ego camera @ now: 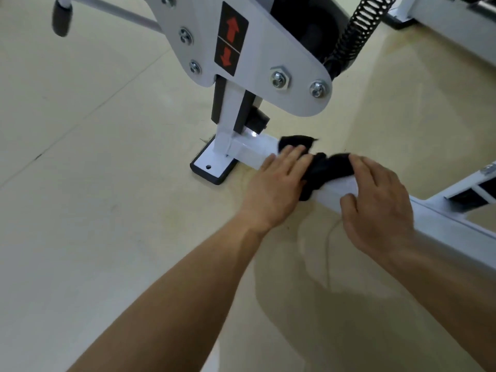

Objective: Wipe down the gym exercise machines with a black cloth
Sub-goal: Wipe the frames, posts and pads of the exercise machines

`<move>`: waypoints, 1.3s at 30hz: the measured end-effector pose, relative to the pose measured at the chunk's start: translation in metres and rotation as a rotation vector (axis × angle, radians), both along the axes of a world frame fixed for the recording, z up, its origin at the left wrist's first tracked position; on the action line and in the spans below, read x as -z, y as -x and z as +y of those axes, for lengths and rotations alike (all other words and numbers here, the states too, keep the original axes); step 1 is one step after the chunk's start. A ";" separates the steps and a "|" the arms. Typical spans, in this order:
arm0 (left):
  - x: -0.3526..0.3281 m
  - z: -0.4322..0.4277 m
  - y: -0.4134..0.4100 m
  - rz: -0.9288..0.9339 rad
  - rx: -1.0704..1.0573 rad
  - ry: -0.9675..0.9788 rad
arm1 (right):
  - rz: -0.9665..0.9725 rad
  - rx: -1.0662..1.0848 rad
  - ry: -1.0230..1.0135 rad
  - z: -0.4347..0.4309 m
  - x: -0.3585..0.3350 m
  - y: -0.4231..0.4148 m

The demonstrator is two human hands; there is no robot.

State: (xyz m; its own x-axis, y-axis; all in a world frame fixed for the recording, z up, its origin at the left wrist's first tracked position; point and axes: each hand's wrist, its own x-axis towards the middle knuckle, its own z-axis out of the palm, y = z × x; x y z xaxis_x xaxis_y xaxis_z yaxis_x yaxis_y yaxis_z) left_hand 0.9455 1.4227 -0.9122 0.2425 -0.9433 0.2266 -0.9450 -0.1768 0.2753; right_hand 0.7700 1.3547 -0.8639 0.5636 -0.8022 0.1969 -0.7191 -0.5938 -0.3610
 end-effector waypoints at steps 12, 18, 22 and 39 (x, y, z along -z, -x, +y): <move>-0.004 -0.002 0.036 -0.032 0.000 -0.111 | 0.029 -0.024 -0.221 0.016 -0.009 0.000; -0.006 -0.029 0.124 -0.014 0.238 -0.080 | 0.235 0.014 -0.183 0.007 -0.007 0.080; -0.005 -0.023 0.106 -0.031 0.281 -0.048 | 0.297 -0.025 -0.089 0.002 0.006 0.100; -0.006 -0.042 0.268 -0.176 0.507 -0.066 | 0.478 0.256 -0.028 -0.003 0.018 0.265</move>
